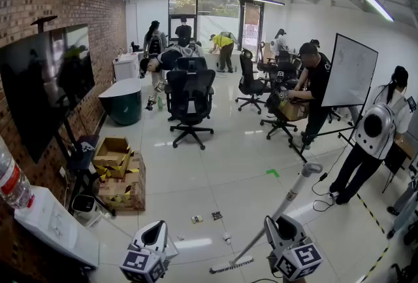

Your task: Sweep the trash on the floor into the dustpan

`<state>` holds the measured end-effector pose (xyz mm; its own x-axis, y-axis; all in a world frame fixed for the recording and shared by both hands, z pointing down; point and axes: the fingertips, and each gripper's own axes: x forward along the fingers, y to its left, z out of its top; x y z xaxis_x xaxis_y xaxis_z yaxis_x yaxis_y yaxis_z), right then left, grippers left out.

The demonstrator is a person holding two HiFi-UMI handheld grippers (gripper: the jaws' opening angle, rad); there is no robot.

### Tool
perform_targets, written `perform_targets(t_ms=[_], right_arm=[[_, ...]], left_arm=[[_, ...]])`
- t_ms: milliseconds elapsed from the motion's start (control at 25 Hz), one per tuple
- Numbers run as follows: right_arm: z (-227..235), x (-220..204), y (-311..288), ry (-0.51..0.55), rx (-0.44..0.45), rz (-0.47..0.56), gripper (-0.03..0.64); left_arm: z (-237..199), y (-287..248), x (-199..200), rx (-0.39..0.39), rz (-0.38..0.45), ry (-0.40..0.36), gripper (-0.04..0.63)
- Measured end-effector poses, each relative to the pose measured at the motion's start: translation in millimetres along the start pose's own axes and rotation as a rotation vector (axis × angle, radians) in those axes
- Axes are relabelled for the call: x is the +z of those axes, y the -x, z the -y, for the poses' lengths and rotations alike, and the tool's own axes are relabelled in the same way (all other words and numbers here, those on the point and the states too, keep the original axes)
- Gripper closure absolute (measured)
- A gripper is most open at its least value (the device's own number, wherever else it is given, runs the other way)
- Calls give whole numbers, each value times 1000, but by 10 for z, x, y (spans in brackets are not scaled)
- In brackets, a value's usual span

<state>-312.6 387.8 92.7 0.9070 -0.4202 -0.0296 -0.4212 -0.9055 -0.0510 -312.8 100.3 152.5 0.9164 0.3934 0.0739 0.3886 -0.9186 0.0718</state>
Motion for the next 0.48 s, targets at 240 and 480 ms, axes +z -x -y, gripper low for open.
perform_targets(t_ms=[240, 480], right_arm=[[210, -18, 91, 2, 11, 12, 505], [482, 107, 190, 1, 39, 30, 505]], left_arm=[[237, -112, -29, 1, 6, 9, 591], [558, -261, 42, 8, -2, 21, 591]])
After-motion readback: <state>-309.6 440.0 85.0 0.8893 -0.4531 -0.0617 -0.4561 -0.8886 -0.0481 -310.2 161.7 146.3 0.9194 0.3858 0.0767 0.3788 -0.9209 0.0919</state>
